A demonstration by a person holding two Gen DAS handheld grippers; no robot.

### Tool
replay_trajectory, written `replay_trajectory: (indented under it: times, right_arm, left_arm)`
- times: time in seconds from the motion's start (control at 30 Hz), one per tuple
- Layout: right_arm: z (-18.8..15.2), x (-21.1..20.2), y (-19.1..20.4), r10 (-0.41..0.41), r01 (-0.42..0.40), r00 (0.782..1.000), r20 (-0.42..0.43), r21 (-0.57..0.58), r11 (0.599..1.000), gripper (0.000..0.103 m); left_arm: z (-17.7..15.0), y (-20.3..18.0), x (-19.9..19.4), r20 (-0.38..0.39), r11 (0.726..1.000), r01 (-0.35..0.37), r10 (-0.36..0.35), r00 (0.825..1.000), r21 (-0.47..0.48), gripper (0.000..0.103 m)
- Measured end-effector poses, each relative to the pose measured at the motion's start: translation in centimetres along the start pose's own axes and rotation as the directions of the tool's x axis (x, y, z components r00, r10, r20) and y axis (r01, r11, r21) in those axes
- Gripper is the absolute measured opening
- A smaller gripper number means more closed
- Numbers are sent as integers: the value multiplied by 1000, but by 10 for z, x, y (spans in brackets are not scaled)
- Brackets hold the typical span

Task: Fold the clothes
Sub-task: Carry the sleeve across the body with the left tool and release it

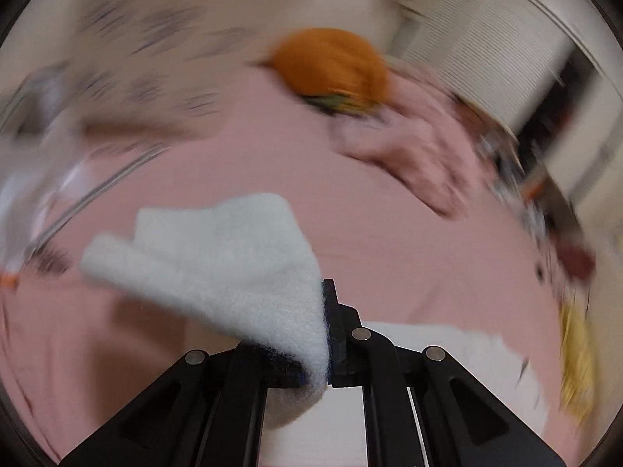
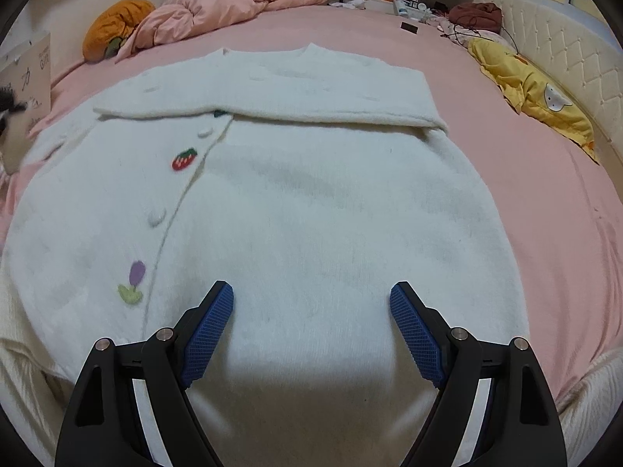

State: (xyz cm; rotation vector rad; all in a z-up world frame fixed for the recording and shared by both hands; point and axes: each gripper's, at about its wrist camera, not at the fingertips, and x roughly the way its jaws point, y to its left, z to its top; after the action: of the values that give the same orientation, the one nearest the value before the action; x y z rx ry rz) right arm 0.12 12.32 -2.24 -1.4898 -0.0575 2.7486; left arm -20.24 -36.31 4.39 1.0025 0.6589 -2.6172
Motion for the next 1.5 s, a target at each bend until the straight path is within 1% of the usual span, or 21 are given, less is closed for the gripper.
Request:
replay_trajectory:
  times: [0.07, 0.17, 0.23, 0.33, 0.4, 0.5, 0.6, 0.7, 0.73, 0.87, 0.93, 1.07, 1.1, 1.2, 1.23, 1.3, 1.37, 1.4, 1.43, 1.47, 1.5]
  right_arm:
    - [4, -3, -6, 22, -23, 1000, 21, 23, 999, 83]
    - [10, -8, -11, 30, -33, 997, 65, 38, 999, 83]
    - [14, -11, -14, 24, -28, 995, 93, 37, 999, 83]
    - [18, -11, -22, 52, -59, 993, 103, 74, 995, 83]
    - [21, -11, -32, 75, -88, 991, 110, 117, 989, 83]
    - [29, -15, -53, 91, -118, 986, 138, 194, 974, 83]
    - [35, -23, -83, 84, -135, 980, 179, 293, 947, 83]
    - [37, -33, -127, 61, -152, 974, 217, 434, 888, 83]
    - [35, -35, -142, 53, -160, 973, 226, 486, 859, 83]
    - [28, -33, -179, 65, -202, 970, 234, 629, 751, 83]
    - [27, -32, -184, 83, -223, 967, 239, 648, 728, 83]
    - [34, -35, -174, 101, -237, 963, 250, 603, 762, 83]
    - [36, -35, -172, 106, -241, 962, 253, 593, 769, 83]
    - [39, -34, -168, 116, -250, 959, 257, 583, 773, 83]
    - [39, -33, -168, 119, -252, 959, 256, 584, 772, 83]
    - [37, -30, -169, 125, -254, 960, 249, 598, 760, 83]
    - [33, -30, -172, 124, -252, 962, 244, 608, 753, 83]
    - [31, -30, -173, 122, -250, 962, 244, 611, 751, 83]
    - [30, -32, -174, 118, -249, 962, 247, 610, 752, 83]
    - [29, -34, -174, 111, -248, 961, 254, 607, 755, 83]
    - [29, -37, -175, 101, -245, 959, 263, 603, 759, 83]
  left_arm:
    - [-3, -56, 4, -16, 989, 24, -21, 1000, 144, 8]
    - [-22, -140, 7, -36, 946, 60, -51, 998, 319, 8]
    - [-41, -191, 10, -53, 906, 83, -67, 996, 415, 8]
    - [-78, -254, 11, -59, 825, 84, -61, 996, 559, 8]
    - [-103, -296, 11, -62, 758, 84, -57, 996, 646, 8]
    - [-139, -359, 12, -66, 642, 83, -50, 997, 762, 8]
    - [-190, -410, 12, -69, 489, 84, -49, 996, 868, 8]
    - [-243, -449, 15, -73, 322, 80, -36, 997, 943, 8]
    - [-258, -456, 15, -72, 285, 80, -39, 997, 955, 8]
    - [-307, -473, 1, -90, 192, 104, -83, 993, 976, 8]
    - [-326, -475, -3, -80, 140, 93, -91, 993, 986, 8]
    - [-357, -472, -5, -62, 39, 66, -92, 994, 997, 8]
    - [-364, -469, -6, -52, 4, 52, -92, 994, 999, 8]
    - [-394, -463, -6, 43, -156, -58, -95, 995, 986, 8]
    - [-400, -464, -5, 74, -193, -89, -85, 994, 977, 8]
    - [-410, -469, -4, 123, -241, -132, -51, 991, 962, 8]
    - [-412, -476, -4, 143, -258, -144, -23, 989, 955, 11]
    - [-409, -480, -6, 125, -245, -123, -10, 992, 962, 12]
    - [-400, -481, -10, 85, -200, -83, -1, 996, 976, 18]
    - [-387, -482, -16, 33, -133, -33, 3, 999, 991, 34]
    - [-375, -482, -22, -18, -64, 19, 4, 1000, 998, 43]
